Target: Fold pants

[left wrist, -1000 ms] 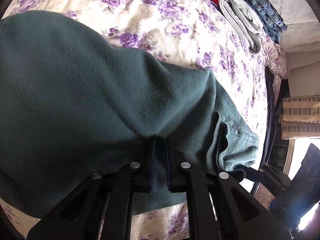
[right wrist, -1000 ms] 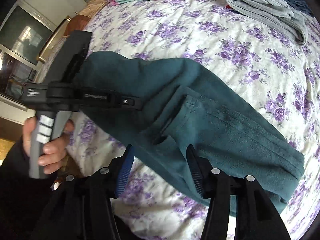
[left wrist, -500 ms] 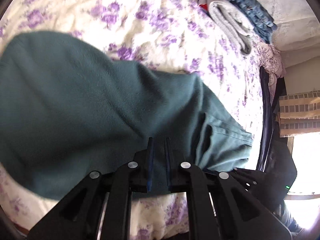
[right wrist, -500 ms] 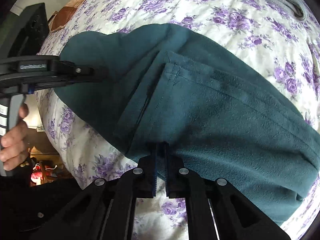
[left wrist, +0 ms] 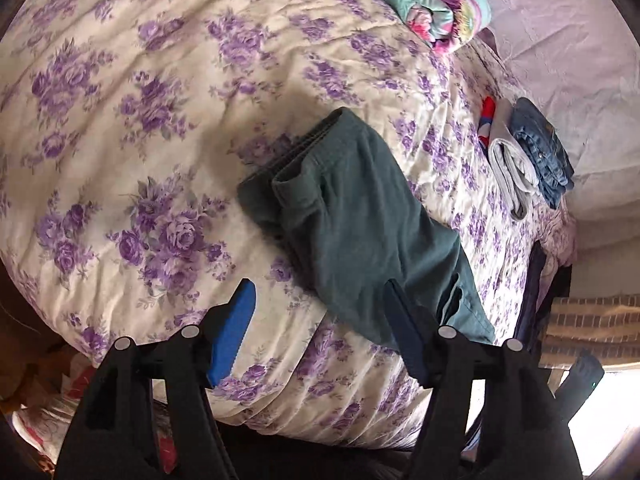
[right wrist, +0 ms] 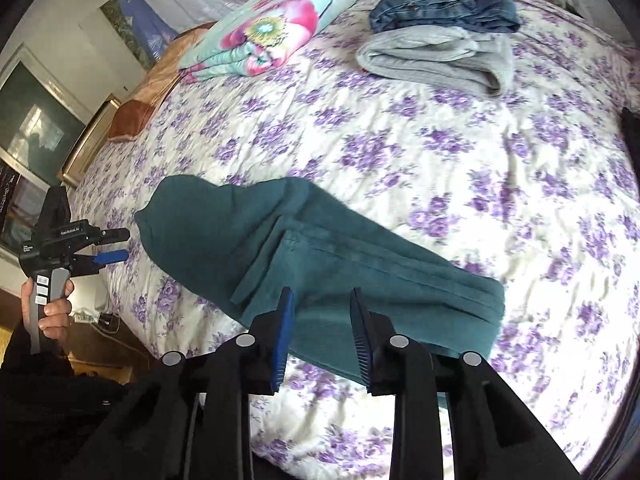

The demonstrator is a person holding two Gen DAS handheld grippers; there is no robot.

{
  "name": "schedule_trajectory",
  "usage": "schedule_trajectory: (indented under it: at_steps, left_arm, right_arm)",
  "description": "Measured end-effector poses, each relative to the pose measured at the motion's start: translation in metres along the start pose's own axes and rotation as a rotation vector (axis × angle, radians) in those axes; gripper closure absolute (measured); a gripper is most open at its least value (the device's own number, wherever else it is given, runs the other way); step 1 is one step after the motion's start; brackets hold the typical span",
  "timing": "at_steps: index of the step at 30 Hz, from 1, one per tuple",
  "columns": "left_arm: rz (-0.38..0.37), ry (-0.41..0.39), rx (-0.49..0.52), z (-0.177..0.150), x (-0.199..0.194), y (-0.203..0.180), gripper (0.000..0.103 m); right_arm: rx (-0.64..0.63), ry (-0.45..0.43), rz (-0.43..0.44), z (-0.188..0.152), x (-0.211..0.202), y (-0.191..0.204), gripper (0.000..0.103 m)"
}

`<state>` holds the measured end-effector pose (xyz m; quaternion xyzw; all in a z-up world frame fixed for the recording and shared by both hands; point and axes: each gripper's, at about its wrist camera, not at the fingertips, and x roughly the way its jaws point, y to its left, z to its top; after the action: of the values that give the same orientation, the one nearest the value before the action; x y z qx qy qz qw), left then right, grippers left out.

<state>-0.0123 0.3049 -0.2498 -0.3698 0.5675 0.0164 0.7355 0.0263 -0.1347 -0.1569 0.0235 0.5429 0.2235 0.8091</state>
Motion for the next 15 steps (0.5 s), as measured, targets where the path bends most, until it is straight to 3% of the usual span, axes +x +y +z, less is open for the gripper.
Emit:
schedule_trajectory:
  at_steps: [2,4,6,7,9,10,13,15]
  left_arm:
    - [-0.028,0.025,-0.019,0.006,0.017,0.003,0.039]
    - [-0.010,0.048,-0.030,0.013,0.036,0.006,0.039]
    - [-0.005,0.049,-0.029,0.022,0.048,0.003,0.033]
    - [-0.020,0.039,-0.028,0.027,0.050,0.000,0.023]
    - [-0.014,0.020,-0.008,0.035,0.052,-0.009,0.021]
    - [0.001,0.019,0.004,0.041,0.055,-0.016,0.025]
    - [-0.008,0.034,0.080,0.048,0.062,-0.039,0.094]
    - [0.011,-0.016,0.142,0.043,0.052,-0.058,0.094]
  right_arm:
    - [0.046,-0.015,-0.026,-0.005,-0.011,-0.019,0.073]
    - [0.105,-0.024,-0.051,-0.007,-0.020,-0.041,0.073]
    - [0.164,-0.026,-0.073,-0.013,-0.028,-0.065,0.073]
    - [0.193,-0.028,-0.080,-0.017,-0.033,-0.075,0.073]
    - [0.239,-0.035,-0.091,-0.022,-0.035,-0.087,0.073]
    - [0.255,-0.038,-0.099,-0.025,-0.037,-0.093,0.073]
    - [0.280,-0.037,-0.121,-0.034,-0.038,-0.099,0.073]
    - [0.285,-0.039,-0.131,-0.037,-0.040,-0.100,0.073]
